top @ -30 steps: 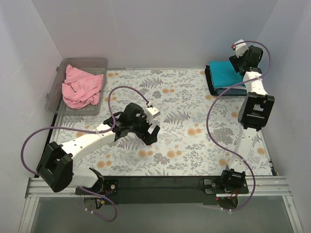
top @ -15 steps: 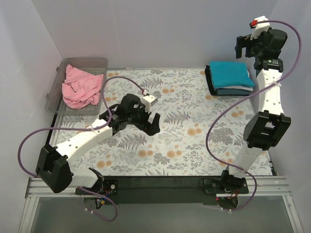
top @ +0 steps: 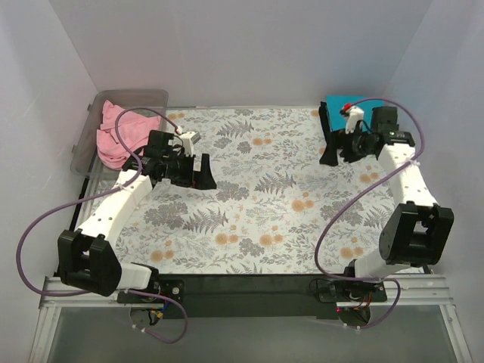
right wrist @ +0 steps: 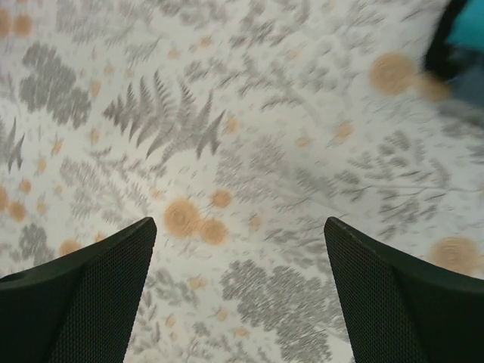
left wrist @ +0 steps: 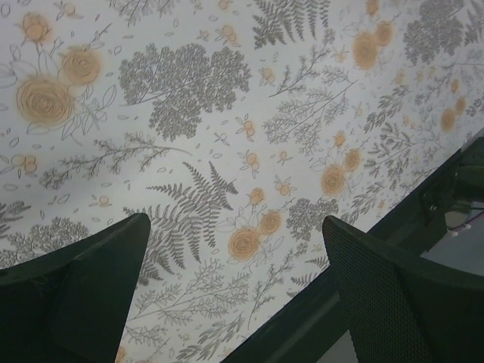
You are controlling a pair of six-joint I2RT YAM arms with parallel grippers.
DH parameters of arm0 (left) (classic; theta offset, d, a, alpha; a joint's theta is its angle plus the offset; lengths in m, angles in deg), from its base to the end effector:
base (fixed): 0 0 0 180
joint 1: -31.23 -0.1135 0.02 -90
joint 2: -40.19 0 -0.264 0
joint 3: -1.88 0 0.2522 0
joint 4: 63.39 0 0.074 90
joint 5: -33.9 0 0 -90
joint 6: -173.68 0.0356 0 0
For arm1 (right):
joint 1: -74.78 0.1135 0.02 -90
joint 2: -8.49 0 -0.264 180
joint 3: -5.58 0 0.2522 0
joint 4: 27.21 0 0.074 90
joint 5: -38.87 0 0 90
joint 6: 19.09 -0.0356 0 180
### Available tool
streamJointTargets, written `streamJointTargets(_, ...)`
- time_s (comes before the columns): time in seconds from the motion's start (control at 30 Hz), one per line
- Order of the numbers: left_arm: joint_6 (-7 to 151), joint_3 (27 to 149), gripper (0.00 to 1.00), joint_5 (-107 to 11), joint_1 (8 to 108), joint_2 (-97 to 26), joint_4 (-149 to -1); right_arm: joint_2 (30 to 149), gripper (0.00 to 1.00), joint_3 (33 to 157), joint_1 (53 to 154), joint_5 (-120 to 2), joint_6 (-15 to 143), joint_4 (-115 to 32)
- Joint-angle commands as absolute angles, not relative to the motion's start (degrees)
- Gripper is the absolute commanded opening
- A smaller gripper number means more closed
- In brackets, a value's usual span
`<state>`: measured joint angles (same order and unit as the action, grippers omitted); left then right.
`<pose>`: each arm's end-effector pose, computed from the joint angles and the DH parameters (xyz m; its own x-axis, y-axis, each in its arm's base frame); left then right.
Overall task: Fold and stack the t-shirts
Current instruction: Neatly place the folded tshirt to the corner
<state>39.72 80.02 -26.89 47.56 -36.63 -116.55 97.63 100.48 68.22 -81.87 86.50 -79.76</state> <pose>0.2608 -0.0945 0.2937 -0.9144 -0.3635 -0.1784 -0.1388 0.6954 -0.7051 0.3384 -0.0206 0.3265 -0.6304 -0.1600 -0.7596 -0.4349 0.8833 0.1748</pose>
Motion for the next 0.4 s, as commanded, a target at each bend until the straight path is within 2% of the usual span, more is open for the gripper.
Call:
streamJointTargets(0.0,42.2,78.2,0.98,-27.2,47.1,-35.6,-123.6,89.9,0.98,93.2,74.2,-82.5,90.3,-82.1)
streamJointTargets(0.1,43.4,74.6,0.98,-31.0,47.0,-34.7,-122.7,87.1,0.98,86.1,81.9,-80.8,90.1,-81.2)
streamJointTargets(0.2,43.9,73.5,0.98,-33.0,47.0,-35.7,-122.6,85.0,0.98,80.8,85.4,-79.8,90.0,-80.9)
streamJointTargets(0.37,44.1,74.1,0.98,-32.5,46.3,-35.0,-122.1,81.5,0.98,76.3,86.5,-79.5,86.3,-77.1)
